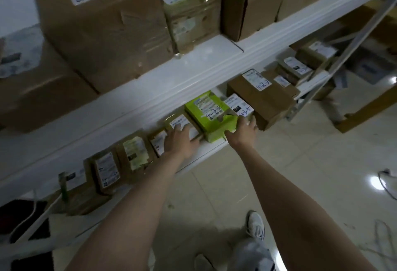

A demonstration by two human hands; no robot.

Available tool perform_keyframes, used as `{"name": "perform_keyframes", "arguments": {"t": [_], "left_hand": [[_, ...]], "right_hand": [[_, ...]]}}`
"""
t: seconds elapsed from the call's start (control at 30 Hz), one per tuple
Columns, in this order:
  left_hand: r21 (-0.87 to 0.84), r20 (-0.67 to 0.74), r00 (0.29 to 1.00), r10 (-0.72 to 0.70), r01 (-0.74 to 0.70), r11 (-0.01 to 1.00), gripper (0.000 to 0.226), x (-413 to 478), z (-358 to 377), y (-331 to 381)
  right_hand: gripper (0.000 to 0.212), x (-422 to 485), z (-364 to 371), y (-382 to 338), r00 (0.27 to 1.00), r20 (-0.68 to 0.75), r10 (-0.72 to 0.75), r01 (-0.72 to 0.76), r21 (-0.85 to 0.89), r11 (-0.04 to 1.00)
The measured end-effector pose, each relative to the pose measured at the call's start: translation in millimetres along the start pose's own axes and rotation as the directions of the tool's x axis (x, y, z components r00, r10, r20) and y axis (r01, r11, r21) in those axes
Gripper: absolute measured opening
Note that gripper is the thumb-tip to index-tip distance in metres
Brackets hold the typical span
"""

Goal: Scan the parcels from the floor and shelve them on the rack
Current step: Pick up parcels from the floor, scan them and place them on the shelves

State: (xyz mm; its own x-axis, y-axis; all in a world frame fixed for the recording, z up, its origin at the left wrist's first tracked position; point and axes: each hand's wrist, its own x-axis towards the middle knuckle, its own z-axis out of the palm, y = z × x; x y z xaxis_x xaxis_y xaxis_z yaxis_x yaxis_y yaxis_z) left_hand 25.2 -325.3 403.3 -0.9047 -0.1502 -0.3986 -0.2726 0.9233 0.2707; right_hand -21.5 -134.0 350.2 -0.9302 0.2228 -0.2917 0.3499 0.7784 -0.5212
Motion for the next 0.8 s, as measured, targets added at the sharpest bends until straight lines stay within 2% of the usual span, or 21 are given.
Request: {"name": "perform_keyframes", "arguments": {"t": [0.07, 0.13, 0.23, 0.37, 0.47, 0.57, 0.7, 0.8], "left_hand": [[0.054, 0.007, 0.997, 0.071, -0.071, 0.996, 0.069, 26.3, 11.1, 29.8], [0.121, 0.026, 0.99, 0.141, -0.143, 0.982, 0.07, 50.7, 24.6, 58.2], [0.199, 0.059, 0.973, 0.222, -0.23, 0.953, 0.069, 85.3, 46.2, 98.7], [0.269, 0.099, 0.964, 0.249, -0.267, 0.925, 0.068, 130.0, 74.3, 145.7], [0.314, 0.141, 0.962, 0.234, -0.267, 0.911, 0.069, 156.4, 91.5, 168.8], [0.392, 0.174, 0.961, 0.213, -0.266, 0.881, 0.069, 171.8, 103.3, 181.7], [0.496, 0.192, 0.97, 0.149, -0.226, 0.839, 0.06, 184.8, 117.0, 182.8], [0.555, 0.199, 0.972, 0.126, -0.217, 0.803, 0.06, 192.1, 119.5, 182.0]], "right_hand": [[0.089, 35.8, -7.6, 24.3, 0.989, -0.056, 0.138, -0.126, 0.175, 0.976], [0.1, 69.9, -13.7, 49.1, 0.964, -0.047, 0.26, -0.227, 0.357, 0.906], [0.103, 113.3, -18.5, 82.0, 0.953, 0.006, 0.302, -0.27, 0.463, 0.844], [0.09, 154.8, -10.9, 101.0, 0.979, 0.032, 0.2, -0.198, 0.346, 0.917], [0.066, 171.9, 4.4, 101.4, 0.99, 0.038, 0.133, -0.138, 0.233, 0.963], [0.043, 176.4, 14.3, 99.9, 0.999, 0.032, 0.023, -0.029, 0.194, 0.981], [0.042, 181.0, 14.6, 100.4, 0.998, 0.056, -0.018, 0.012, 0.118, 0.993], [0.042, 185.2, 7.9, 102.4, 0.994, 0.092, -0.061, 0.049, 0.124, 0.991]]}}
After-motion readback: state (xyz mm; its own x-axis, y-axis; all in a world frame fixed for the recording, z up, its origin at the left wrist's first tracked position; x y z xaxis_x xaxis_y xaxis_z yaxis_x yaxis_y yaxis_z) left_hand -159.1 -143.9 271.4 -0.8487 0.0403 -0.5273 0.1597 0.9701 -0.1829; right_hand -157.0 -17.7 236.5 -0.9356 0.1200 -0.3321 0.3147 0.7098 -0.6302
